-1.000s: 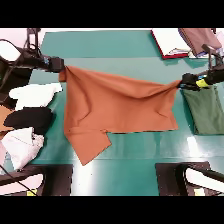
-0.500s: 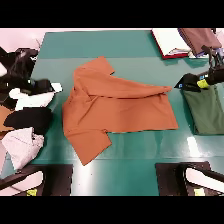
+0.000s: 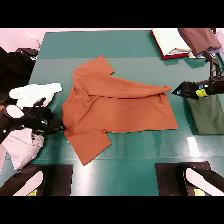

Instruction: Fold the shirts.

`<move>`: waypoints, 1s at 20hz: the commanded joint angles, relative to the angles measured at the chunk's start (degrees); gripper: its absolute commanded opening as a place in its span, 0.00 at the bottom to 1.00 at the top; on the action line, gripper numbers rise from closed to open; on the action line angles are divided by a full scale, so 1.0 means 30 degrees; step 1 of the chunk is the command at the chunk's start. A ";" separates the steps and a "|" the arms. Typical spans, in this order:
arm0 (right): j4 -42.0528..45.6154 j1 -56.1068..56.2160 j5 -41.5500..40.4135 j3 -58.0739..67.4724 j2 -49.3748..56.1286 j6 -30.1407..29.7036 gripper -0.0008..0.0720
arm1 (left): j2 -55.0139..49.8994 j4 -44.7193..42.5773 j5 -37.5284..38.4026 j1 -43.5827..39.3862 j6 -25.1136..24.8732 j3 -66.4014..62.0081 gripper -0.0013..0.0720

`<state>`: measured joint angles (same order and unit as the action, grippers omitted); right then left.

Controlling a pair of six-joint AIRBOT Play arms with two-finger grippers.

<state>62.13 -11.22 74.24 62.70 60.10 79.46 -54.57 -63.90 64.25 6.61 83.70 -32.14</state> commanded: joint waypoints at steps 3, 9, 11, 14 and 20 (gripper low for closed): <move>-0.0386 0.0022 -0.0007 -0.0175 -0.0197 -0.0007 0.63 | 0.0211 0.1734 -0.3672 -0.2739 0.0816 0.1829 0.79; -0.0168 -0.3410 0.1668 -0.1865 -0.0590 -0.0889 0.63 | 0.0495 0.1501 -0.3016 -0.3184 0.1392 0.0007 0.05; 0.0219 -0.5741 0.1756 -0.4073 -0.0954 -0.1341 0.63 | 0.1005 0.1428 -0.2929 -0.3184 0.1297 -0.0969 0.05; 0.0328 -0.9296 0.1508 -0.7140 -0.0641 -0.1989 0.65 | 0.1304 0.1457 -0.2900 -0.3184 0.1290 -0.1778 0.05; -0.1552 -0.9850 -0.0160 -0.9530 0.2710 -0.2667 0.70 | 0.1304 0.1450 -0.2892 -0.3184 0.1290 -0.1785 0.05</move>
<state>60.10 -40.45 76.36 37.19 64.34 72.62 -50.78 -59.53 55.57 -2.90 87.59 -37.15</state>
